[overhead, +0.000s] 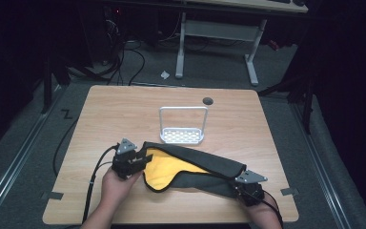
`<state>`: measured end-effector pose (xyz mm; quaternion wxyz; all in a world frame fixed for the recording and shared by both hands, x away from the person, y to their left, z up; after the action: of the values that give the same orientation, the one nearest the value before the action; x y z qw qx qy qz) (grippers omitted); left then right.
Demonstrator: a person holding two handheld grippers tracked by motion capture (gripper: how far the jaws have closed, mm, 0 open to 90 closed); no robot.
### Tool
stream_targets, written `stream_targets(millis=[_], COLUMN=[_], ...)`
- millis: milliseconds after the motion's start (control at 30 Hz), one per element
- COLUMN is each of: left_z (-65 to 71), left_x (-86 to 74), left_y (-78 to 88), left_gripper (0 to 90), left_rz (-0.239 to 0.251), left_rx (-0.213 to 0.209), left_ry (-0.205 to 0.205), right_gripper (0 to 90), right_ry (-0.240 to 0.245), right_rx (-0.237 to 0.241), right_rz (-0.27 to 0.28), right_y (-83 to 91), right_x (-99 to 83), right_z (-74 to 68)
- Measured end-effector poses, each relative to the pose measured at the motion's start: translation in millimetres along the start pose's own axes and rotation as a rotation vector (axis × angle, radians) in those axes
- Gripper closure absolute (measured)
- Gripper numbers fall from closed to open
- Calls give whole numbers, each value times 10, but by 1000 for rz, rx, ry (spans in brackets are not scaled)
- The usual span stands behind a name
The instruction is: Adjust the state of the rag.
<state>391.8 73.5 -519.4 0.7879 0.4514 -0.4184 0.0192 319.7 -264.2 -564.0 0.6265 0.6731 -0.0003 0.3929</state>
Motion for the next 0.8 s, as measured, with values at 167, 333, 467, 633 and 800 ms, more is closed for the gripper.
stream_targets(millis=[167,333,467,633,800], left_z=[501,675,633,604,580], left_x=[-156,-430,-449,-417,-495], left_y=[-172,-419,-422,-259,-62], left_gripper=[545,551,792,835,829], left_rz=[-66,-186,-164,-123,-108], left_rx=[-160,-49,-17,-46,-56], left_ry=[-56,-213,-218,-199,-193], right_gripper=[896,896,880,729,557], right_ry=[11,-38,-97,-185,-262], right_rx=[-9,-54,-80,-43,-13], right_rz=[1,100,124,96,89], right_y=[3,259,339,315,288], right_x=[17,38,2,-164,-204], right_z=[-35,31,158,295,291])
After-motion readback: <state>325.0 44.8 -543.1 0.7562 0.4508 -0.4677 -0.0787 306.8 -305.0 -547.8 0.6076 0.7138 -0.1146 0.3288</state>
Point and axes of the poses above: each handheld gripper's, and its own axes: y roughly backward along the jaws, x roughly out of its top, z roughly to its right, the point moved 6 cm from there along -y, roughly forward along the jaws, and after that the axes turned 11 degrees about -z, right-handed, at the moved point
